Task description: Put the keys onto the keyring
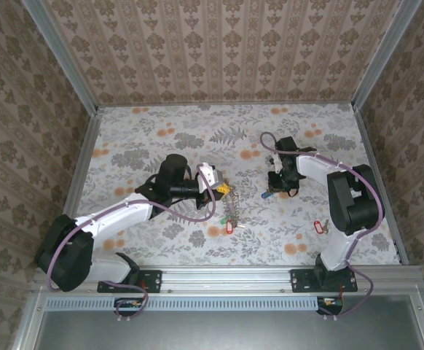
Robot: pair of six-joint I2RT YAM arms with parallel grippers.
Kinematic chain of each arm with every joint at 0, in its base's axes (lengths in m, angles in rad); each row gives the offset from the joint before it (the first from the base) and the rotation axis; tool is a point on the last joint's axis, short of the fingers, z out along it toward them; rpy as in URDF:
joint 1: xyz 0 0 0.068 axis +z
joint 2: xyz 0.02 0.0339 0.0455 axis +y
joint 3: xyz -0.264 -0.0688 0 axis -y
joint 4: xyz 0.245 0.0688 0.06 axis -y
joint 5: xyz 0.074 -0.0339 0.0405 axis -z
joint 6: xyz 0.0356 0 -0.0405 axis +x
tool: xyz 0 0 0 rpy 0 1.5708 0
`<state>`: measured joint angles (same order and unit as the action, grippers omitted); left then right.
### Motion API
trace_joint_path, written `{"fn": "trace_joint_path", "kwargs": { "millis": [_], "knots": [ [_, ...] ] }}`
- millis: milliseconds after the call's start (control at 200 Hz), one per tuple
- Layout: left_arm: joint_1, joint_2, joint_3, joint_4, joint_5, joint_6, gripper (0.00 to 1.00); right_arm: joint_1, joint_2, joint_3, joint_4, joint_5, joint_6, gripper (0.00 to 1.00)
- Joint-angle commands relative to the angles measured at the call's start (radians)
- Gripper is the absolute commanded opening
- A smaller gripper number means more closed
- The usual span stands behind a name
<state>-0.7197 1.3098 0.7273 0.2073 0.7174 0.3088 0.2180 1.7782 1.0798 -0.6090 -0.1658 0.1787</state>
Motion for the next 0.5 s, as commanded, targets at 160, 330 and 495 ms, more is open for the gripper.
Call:
{"fn": "trace_joint_path", "kwargs": {
  "millis": [160, 330, 495],
  "knots": [
    [-0.007, -0.006, 0.026, -0.013, 0.02, 0.012, 0.0, 0.002, 0.007, -0.006, -0.029, -0.014, -0.007, 0.12],
    [-0.007, -0.009, 0.026, -0.016, 0.02, 0.012, 0.0, 0.004, -0.028, -0.01, -0.034, -0.003, -0.008, 0.08],
    [-0.007, -0.009, 0.026, -0.017, 0.019, 0.013, 0.0, 0.005, -0.163, -0.045, 0.006, -0.041, -0.042, 0.06]
  ]
}}
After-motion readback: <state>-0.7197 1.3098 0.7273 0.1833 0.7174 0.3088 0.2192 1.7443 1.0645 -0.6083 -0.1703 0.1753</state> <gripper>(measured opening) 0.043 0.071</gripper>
